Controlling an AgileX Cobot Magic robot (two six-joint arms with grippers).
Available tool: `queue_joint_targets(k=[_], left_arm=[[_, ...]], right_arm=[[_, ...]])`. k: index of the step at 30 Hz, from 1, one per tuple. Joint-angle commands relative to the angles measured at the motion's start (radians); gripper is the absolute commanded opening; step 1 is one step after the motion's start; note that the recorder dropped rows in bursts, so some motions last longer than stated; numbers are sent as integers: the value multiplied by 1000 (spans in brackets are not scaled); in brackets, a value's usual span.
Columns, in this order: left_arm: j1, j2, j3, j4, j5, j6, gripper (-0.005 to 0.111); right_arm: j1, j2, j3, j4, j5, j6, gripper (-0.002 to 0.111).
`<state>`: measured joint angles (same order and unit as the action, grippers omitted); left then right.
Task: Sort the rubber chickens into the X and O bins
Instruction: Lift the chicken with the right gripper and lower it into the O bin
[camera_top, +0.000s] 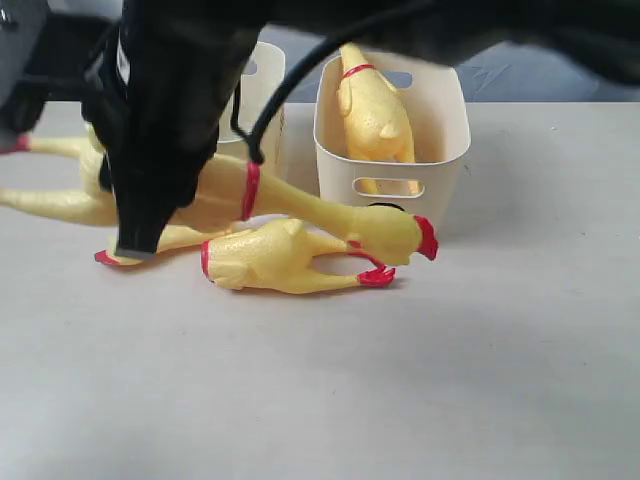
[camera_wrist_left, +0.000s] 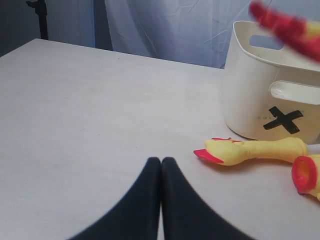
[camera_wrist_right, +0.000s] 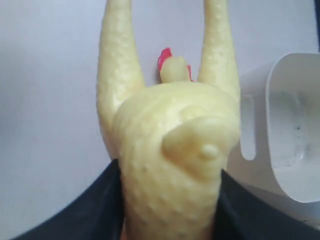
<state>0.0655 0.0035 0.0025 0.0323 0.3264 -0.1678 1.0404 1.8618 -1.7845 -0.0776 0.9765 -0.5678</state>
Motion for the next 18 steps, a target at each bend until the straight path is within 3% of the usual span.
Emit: queue_joint_targets(k=[1, 7, 11, 18], left_arm=[[-8, -3, -3, 7, -11, -5, 0], [-8, -3, -3, 7, -11, -5, 0], [-8, -3, -3, 7, -11, -5, 0], [-8, -3, -3, 7, -11, -5, 0]], right_arm=[[-5, -133, -6, -17, -23, 52, -1], [-31, -211, 3, -271, -237, 332, -1], [-136, -210, 66, -357, -480, 568, -1], [-325, -167, 238, -366, -858, 640, -1]])
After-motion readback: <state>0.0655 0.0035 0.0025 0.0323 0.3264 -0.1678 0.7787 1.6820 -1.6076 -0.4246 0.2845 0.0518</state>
